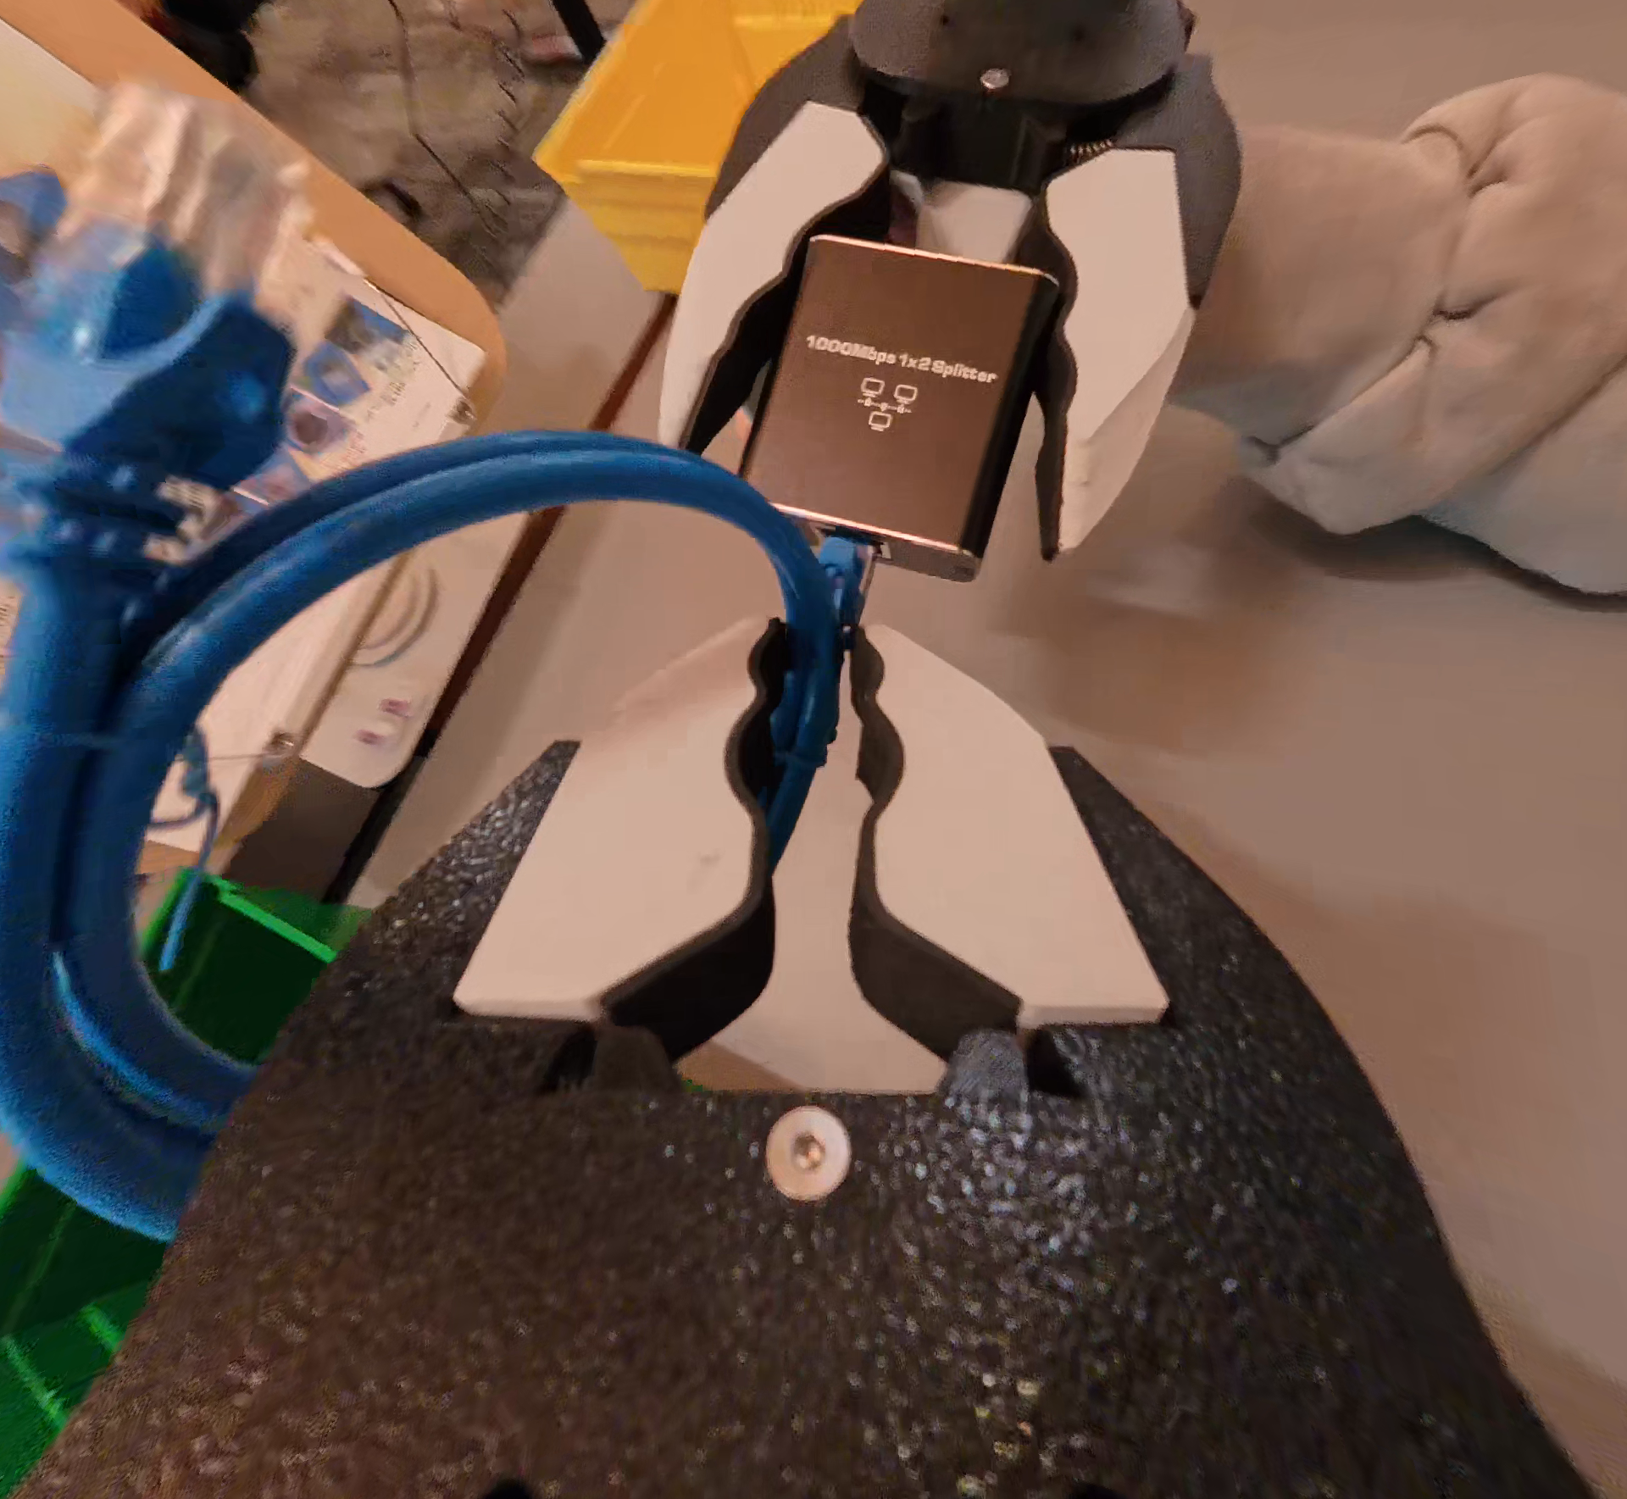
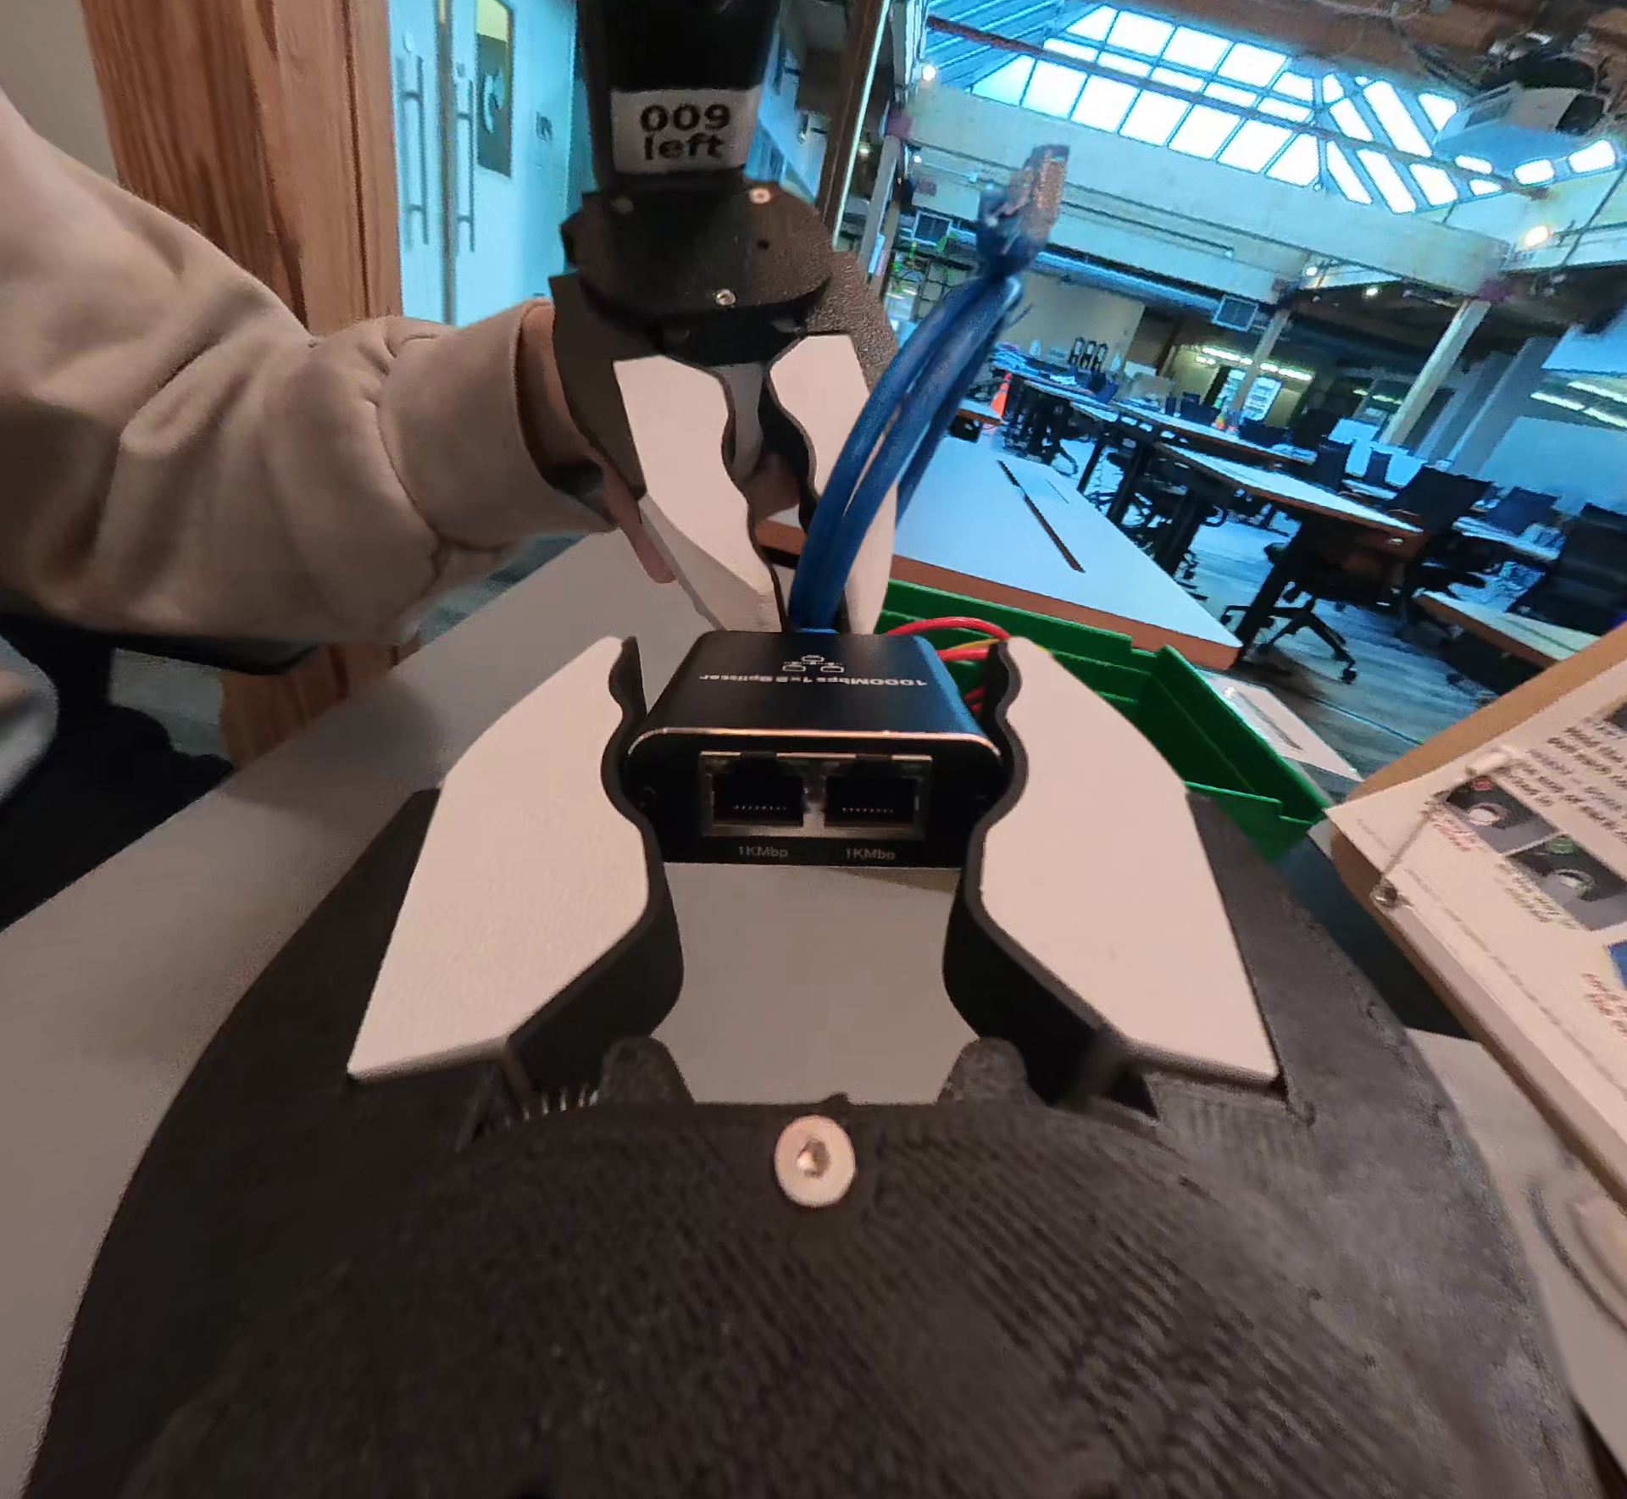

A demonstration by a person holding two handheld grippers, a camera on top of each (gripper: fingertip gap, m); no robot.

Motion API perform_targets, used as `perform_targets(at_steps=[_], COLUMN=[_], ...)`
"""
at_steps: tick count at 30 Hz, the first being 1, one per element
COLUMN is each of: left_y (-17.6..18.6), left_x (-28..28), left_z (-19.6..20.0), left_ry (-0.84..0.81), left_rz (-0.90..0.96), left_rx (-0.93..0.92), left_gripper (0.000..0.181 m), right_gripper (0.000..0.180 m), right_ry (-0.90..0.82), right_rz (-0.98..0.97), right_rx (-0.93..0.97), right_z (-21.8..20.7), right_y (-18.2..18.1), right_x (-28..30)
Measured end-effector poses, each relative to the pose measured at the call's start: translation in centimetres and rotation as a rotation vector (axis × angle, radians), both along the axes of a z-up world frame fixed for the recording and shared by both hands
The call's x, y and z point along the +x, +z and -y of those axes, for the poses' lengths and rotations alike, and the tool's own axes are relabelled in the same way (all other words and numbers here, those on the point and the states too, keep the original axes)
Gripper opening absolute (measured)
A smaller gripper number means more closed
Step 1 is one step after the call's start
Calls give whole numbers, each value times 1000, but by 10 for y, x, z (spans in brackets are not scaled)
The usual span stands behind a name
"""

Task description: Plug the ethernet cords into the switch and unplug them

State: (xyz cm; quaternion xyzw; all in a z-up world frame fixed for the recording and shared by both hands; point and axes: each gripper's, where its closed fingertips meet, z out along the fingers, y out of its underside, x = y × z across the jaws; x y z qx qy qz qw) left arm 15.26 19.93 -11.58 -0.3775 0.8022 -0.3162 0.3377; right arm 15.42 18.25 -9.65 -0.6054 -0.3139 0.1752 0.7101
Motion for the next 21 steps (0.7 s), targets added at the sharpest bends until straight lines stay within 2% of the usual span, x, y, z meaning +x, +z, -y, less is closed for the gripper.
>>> perform_targets(at_steps=[1, 4, 7, 10, 13, 15, 21], left_y=[6, 43, 60, 46, 41, 36, 22], left_x=[4, 7, -2, -3, 4, 8, 14], left_z=[-1, -15, -20, -6, 1, 5, 24], left_ry=[24, 163, 290, 285, 243, 209, 104], left_rz=[59, 300, 391, 295, 181, 117, -85], left_rx=[7, -21, -258, -669, -1076, -1209, -1426], left_gripper=[17, 36, 41, 51, 55, 55, 54], right_gripper=[75, 75, 75, 75, 75, 75, 75], right_ry=[-20, -153, -284, -367, -342, -320, -266], right_rz=[-1, 3, -33, -36, -2, 42, 67], right_rx=[17, 42, 162, 252, 296, 291, 315], right_z=[2, 2, 3, 1, -6, -13, -20], right_y=[4, 8, 26, 41, 45, 42, 40], right_x=[4, 29, 48, 50, 30, 16, -6])
